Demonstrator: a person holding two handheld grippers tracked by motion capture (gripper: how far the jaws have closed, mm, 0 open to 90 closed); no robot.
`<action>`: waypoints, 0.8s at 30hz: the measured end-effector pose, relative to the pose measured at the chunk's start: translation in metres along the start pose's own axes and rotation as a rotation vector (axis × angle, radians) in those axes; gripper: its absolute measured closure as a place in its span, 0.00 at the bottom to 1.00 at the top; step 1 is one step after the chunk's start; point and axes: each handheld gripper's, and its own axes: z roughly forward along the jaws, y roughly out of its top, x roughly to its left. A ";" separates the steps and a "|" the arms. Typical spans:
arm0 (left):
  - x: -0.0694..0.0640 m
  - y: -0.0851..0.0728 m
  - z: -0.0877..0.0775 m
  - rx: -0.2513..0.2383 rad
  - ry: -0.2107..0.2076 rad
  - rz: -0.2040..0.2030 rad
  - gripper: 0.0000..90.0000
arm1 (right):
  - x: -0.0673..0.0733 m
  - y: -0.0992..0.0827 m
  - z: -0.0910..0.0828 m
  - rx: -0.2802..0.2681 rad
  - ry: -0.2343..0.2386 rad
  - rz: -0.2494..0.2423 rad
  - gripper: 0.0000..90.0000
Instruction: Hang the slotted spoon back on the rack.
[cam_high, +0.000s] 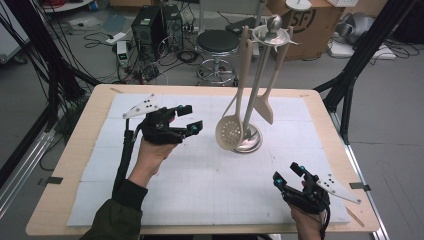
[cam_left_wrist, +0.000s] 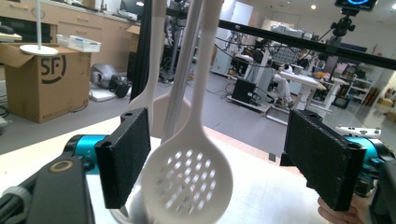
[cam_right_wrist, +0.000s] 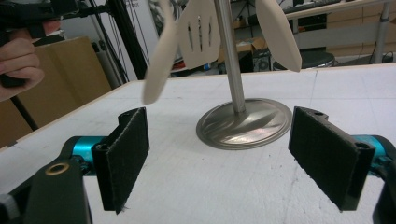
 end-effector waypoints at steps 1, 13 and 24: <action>0.000 -0.002 -0.003 -0.004 0.004 -0.002 0.26 | 0.001 0.000 0.001 0.000 -0.001 -0.003 0.22; -0.003 -0.021 -0.035 0.005 0.020 0.006 0.25 | 0.001 -0.001 0.002 0.010 -0.002 -0.012 0.22; 0.000 -0.043 -0.066 0.016 0.067 -0.023 0.25 | 0.005 -0.001 0.008 0.011 0.012 -0.019 0.22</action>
